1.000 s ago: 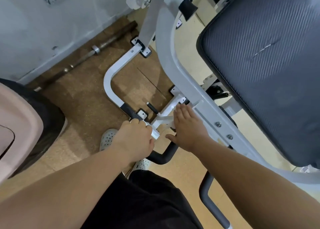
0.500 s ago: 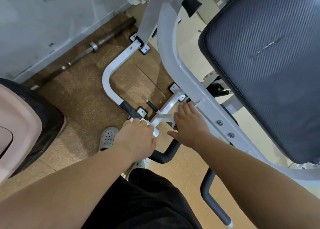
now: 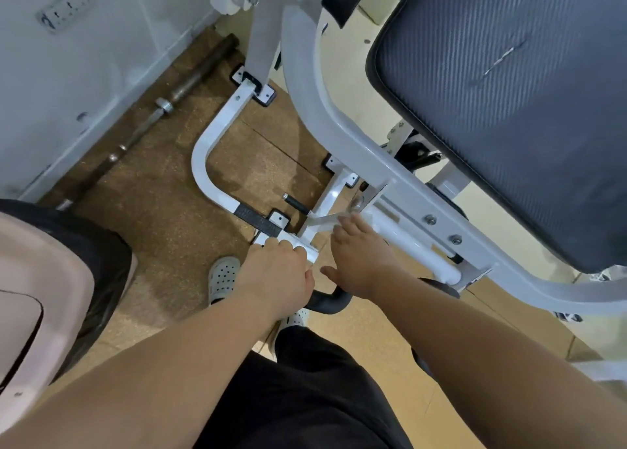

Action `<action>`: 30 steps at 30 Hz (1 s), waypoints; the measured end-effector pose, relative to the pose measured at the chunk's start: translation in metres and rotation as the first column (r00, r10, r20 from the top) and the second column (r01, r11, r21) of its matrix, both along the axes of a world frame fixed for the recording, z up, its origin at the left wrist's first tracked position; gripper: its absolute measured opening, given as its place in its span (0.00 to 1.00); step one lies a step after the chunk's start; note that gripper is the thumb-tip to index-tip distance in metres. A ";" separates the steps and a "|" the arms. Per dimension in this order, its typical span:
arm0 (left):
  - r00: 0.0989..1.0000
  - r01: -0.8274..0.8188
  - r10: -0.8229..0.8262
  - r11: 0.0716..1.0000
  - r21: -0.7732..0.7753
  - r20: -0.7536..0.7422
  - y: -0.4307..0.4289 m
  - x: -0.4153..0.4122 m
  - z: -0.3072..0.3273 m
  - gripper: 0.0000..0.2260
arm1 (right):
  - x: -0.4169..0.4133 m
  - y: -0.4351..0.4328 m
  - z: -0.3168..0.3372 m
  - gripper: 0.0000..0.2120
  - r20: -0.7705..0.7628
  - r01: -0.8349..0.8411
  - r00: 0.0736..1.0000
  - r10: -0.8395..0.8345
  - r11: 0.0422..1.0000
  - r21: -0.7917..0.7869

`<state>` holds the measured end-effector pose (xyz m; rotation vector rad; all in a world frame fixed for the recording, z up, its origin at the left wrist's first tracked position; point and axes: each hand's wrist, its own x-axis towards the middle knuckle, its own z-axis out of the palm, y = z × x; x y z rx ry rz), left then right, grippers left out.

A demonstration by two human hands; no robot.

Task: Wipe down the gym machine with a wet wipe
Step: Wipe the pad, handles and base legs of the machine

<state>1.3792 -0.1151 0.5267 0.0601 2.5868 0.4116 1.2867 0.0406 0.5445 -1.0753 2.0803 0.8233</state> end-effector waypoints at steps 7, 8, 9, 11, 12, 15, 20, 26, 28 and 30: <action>0.999 0.028 -0.028 1.000 -0.004 -0.018 0.000 0.000 0.002 0.16 | 0.036 0.051 0.049 0.29 0.093 0.381 0.921 -0.377 0.831 -0.404; 1.000 0.022 -0.022 1.000 0.000 -0.019 0.000 0.001 0.001 0.15 | 0.044 0.059 0.054 0.29 0.089 0.418 0.902 -0.422 0.805 -0.420; 1.000 0.020 -0.020 1.000 -0.003 -0.015 0.000 0.001 0.000 0.15 | 0.051 0.066 0.058 0.30 0.093 0.460 0.879 -0.469 0.779 -0.427; 0.999 0.042 -0.043 0.998 -0.043 -0.012 0.001 0.002 0.000 0.15 | 0.064 0.078 0.062 0.31 0.121 0.549 0.822 -0.557 0.716 -0.431; 0.999 0.049 -0.050 0.997 -0.059 -0.014 0.003 0.002 0.000 0.15 | 0.070 0.081 0.061 0.33 0.148 0.579 0.801 -0.580 0.688 -0.437; 0.999 -0.032 0.033 0.999 0.015 -0.041 0.002 0.003 0.001 0.15 | 0.084 0.073 0.048 0.37 0.285 0.619 0.782 -0.554 0.639 -0.457; 0.972 -0.189 0.193 0.981 0.041 -0.132 0.002 0.011 -0.004 0.14 | 0.107 0.063 -0.001 0.40 0.419 0.661 0.750 -0.512 0.580 -0.476; 0.962 -0.197 0.176 0.977 -0.083 -0.209 0.007 0.012 -0.010 0.14 | 0.097 0.080 -0.035 0.41 0.320 0.584 0.789 -0.525 0.476 -0.658; 0.955 -0.204 0.179 0.975 -0.084 -0.236 0.007 0.014 -0.011 0.14 | 0.097 0.075 -0.044 0.41 0.380 0.630 0.727 -0.573 0.335 -0.701; 0.952 -0.205 0.173 0.973 -0.105 -0.252 0.008 0.014 -0.011 0.14 | 0.109 0.065 -0.047 0.44 0.451 0.675 0.664 -0.597 0.218 -0.705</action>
